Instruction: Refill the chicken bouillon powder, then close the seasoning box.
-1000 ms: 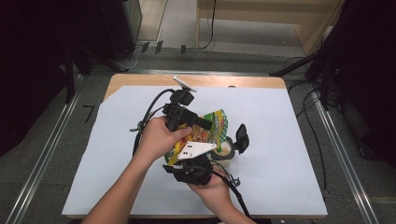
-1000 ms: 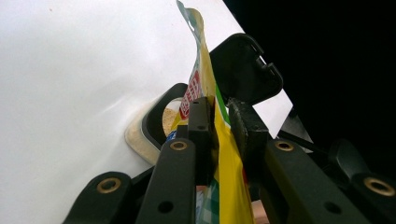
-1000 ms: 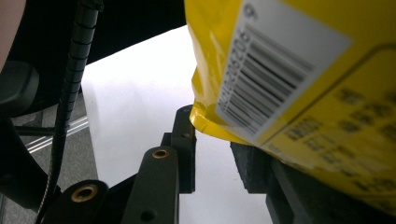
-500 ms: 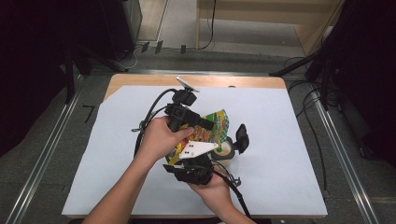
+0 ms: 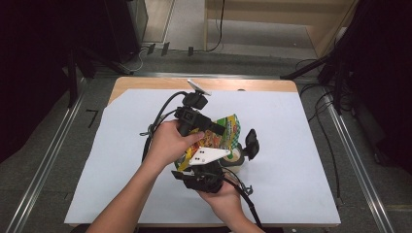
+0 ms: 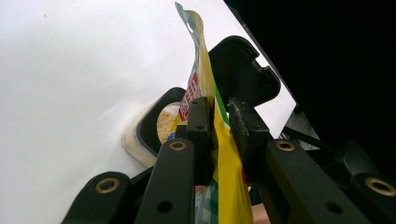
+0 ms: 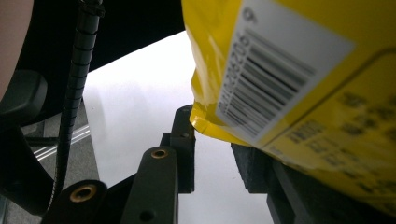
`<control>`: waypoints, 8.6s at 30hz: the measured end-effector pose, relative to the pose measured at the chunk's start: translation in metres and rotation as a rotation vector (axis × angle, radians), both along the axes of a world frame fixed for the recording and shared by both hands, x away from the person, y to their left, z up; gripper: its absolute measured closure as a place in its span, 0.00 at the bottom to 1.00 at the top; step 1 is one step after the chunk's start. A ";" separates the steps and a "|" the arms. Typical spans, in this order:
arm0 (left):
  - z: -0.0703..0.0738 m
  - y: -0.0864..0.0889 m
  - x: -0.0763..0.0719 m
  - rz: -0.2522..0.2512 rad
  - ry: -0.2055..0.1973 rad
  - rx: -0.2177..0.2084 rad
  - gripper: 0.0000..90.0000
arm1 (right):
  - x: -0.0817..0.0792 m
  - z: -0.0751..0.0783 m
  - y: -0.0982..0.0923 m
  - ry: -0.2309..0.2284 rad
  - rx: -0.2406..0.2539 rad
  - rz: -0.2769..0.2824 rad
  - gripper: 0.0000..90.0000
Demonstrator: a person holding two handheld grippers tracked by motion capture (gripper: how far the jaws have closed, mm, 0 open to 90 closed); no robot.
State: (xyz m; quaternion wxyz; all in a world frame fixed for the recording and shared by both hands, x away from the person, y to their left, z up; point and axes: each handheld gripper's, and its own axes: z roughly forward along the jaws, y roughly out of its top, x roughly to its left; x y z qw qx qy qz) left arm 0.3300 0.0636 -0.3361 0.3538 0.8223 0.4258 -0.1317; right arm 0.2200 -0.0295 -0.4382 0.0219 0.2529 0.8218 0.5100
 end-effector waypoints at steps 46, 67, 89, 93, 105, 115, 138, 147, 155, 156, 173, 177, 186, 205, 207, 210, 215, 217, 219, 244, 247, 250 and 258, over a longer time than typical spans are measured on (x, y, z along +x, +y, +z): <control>-0.003 -0.001 0.001 -0.023 0.028 -0.003 0.87 | 0.003 0.000 -0.002 -0.013 -0.039 0.031 0.82; -0.016 0.005 0.001 -0.051 0.035 0.051 0.86 | 0.001 -0.015 -0.002 -0.059 -0.074 0.060 0.79; -0.030 0.014 0.000 -0.070 0.065 0.029 0.87 | -0.005 -0.038 0.003 -0.074 -0.136 0.089 0.75; -0.033 0.014 0.000 -0.075 0.070 0.029 0.87 | -0.004 -0.043 0.003 -0.068 -0.138 0.089 0.75; -0.036 0.015 0.002 -0.070 0.064 -0.011 0.83 | -0.003 -0.050 0.003 -0.078 -0.166 0.083 0.71; -0.042 0.015 0.003 -0.098 0.080 0.000 0.98 | 0.000 -0.061 0.004 -0.037 -0.220 0.058 0.71; -0.028 0.059 0.016 -0.100 0.158 -0.158 1.00 | 0.003 -0.060 0.000 -0.021 -0.182 0.046 0.69; -0.019 0.099 0.026 -0.012 0.147 -0.277 1.00 | 0.010 -0.057 -0.007 0.014 -0.131 0.007 0.66; -0.012 0.125 0.030 0.106 0.021 -0.288 1.00 | 0.009 -0.058 -0.006 0.015 -0.139 0.008 0.66; -0.011 0.129 0.031 0.128 -0.001 -0.286 1.00 | 0.009 -0.058 -0.006 0.015 -0.136 0.008 0.66; -0.018 0.146 0.040 0.238 -0.121 -0.279 1.00 | 0.013 -0.052 -0.014 0.005 -0.121 -0.015 0.66; -0.015 0.152 0.036 0.241 -0.131 -0.249 1.00 | 0.015 -0.049 -0.016 -0.002 -0.113 -0.019 0.66; -0.011 0.162 0.021 0.245 -0.158 -0.200 0.99 | 0.020 -0.045 -0.018 0.026 -0.112 -0.013 0.66; -0.008 0.160 0.000 0.234 -0.159 -0.192 0.80 | 0.024 -0.041 -0.014 0.033 -0.108 0.000 0.66; -0.006 0.161 -0.001 0.236 -0.164 -0.189 0.79 | 0.024 -0.041 -0.015 0.033 -0.106 -0.001 0.66; -0.003 0.161 -0.002 0.241 -0.173 -0.182 0.75 | 0.025 -0.041 -0.015 0.039 -0.106 -0.003 0.66; 0.002 0.162 -0.005 0.258 -0.196 -0.181 0.68 | 0.025 -0.039 -0.016 0.045 -0.109 0.003 0.66; 0.005 0.166 -0.006 0.268 -0.201 -0.180 0.66 | 0.026 -0.037 -0.016 0.054 -0.111 0.004 0.66; 0.007 0.169 -0.007 0.281 -0.208 -0.179 0.66 | 0.027 -0.035 -0.018 0.064 -0.110 0.003 0.67; -0.011 0.213 0.002 0.394 -0.188 -0.153 0.53 | 0.046 0.011 -0.063 0.121 -0.064 -0.073 0.82; -0.016 0.214 0.004 0.402 -0.181 -0.150 0.51 | 0.046 0.018 -0.069 0.105 -0.054 -0.084 0.88; -0.021 0.216 0.006 0.407 -0.169 -0.151 0.51 | 0.044 0.028 -0.072 0.089 -0.071 -0.082 0.93; -0.030 0.219 0.009 0.421 -0.166 -0.143 0.49 | 0.048 0.047 -0.094 0.101 -0.073 -0.101 1.00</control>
